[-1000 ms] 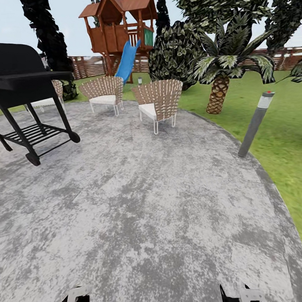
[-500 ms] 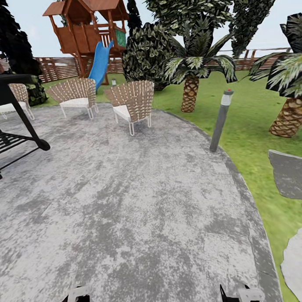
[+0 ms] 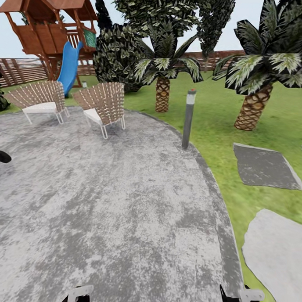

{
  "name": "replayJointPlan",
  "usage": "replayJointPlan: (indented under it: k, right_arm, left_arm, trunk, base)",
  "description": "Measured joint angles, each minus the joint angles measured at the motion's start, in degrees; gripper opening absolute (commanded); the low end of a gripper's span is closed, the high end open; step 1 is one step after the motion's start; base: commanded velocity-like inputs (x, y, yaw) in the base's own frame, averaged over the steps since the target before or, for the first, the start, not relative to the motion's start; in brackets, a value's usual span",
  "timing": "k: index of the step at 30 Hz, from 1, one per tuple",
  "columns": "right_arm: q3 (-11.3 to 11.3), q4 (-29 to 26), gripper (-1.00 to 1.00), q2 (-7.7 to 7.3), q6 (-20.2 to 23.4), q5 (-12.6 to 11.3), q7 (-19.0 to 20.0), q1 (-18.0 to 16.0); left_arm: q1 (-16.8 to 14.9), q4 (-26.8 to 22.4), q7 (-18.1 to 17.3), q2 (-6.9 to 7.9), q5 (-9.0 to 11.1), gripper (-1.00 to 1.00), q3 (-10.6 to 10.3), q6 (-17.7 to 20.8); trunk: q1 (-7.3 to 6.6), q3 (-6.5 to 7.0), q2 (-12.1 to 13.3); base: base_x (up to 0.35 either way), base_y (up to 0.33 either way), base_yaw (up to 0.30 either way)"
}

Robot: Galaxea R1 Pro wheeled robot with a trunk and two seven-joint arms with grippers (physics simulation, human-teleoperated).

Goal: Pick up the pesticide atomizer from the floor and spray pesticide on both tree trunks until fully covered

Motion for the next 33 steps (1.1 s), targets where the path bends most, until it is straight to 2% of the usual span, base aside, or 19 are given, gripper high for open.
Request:
replayJointPlan:
  k: [23, 33]
  right_arm:
    - [0.0, 0.0, 1.0, 0.0, 0.0, 0.0, 0.0, 0.0]
    - [0.01, 0.0, 1.0, 0.0, 0.01, 0.0, -0.01, 0.0]
  left_arm:
    - [0.01, 0.0, 0.0, 0.0, 0.02, -1.0, 0.07, 0.05]
    - [0.0, 0.0, 0.0, 0.0, 0.07, -1.0, 0.09, 0.09]
  trunk:
    - [-0.01, 0.05, -0.01]
    - [-0.03, 0.33, 0.0]
  base:
    - [0.001, -0.267, -0.3]
    - [0.196, -0.205, -0.3]
